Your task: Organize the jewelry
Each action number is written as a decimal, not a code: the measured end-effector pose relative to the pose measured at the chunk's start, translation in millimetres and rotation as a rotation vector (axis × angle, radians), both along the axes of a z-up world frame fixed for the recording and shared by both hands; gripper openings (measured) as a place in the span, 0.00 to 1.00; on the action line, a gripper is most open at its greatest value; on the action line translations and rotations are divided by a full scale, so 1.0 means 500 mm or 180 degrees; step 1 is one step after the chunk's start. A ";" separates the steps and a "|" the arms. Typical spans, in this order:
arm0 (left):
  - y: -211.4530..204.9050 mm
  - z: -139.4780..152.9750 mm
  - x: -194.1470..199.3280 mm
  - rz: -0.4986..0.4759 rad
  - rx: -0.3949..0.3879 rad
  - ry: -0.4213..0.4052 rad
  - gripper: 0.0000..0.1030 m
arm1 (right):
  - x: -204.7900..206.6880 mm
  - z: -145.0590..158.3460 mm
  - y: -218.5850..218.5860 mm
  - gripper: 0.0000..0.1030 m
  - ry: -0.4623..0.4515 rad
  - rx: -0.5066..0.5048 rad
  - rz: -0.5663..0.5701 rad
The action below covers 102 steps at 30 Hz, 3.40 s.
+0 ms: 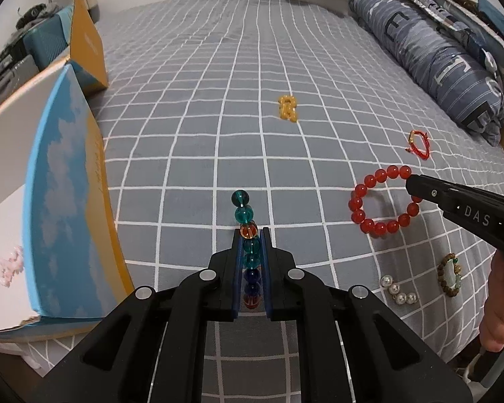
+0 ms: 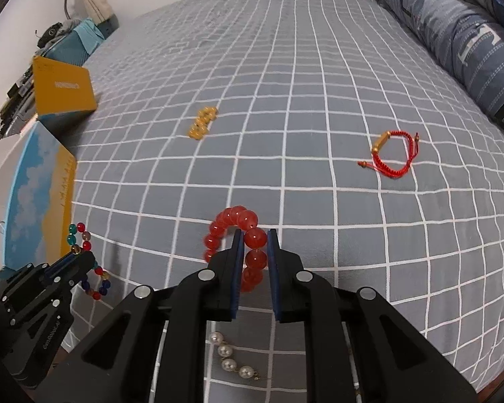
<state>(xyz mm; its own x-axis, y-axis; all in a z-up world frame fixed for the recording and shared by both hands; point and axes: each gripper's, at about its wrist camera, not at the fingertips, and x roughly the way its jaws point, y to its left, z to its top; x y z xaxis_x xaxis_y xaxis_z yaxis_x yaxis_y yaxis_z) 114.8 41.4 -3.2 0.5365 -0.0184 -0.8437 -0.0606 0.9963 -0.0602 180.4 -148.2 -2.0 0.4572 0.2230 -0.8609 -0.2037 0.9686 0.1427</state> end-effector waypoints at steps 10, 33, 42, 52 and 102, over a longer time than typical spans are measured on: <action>0.002 0.041 -0.015 -0.0027 0.0008 -0.0130 0.09 | -0.022 0.044 0.015 0.13 -0.0184 0.0034 0.0040; 0.040 0.145 -0.050 0.0075 0.0071 -0.0528 0.09 | -0.064 0.135 0.027 0.13 -0.0591 -0.0041 -0.0074; 0.064 0.190 -0.062 0.0164 0.0160 -0.0661 0.09 | -0.072 0.185 0.070 0.13 -0.0753 -0.0061 -0.0031; 0.134 0.244 -0.121 0.0375 0.0252 -0.0830 0.09 | -0.095 0.234 0.149 0.13 -0.0891 -0.0047 0.0149; 0.576 0.153 -0.262 0.1563 0.0277 -0.0423 0.09 | -0.179 0.115 0.733 0.13 -0.0708 -0.0081 0.1454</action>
<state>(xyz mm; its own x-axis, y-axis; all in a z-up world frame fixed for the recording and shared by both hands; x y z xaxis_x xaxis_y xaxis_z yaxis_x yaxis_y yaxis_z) -16.3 329.5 73.1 0.5670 0.3299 -0.7548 -0.5199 0.8541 -0.0172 90.9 218.3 55.6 0.4907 0.4234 -0.7616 -0.6301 0.7761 0.0254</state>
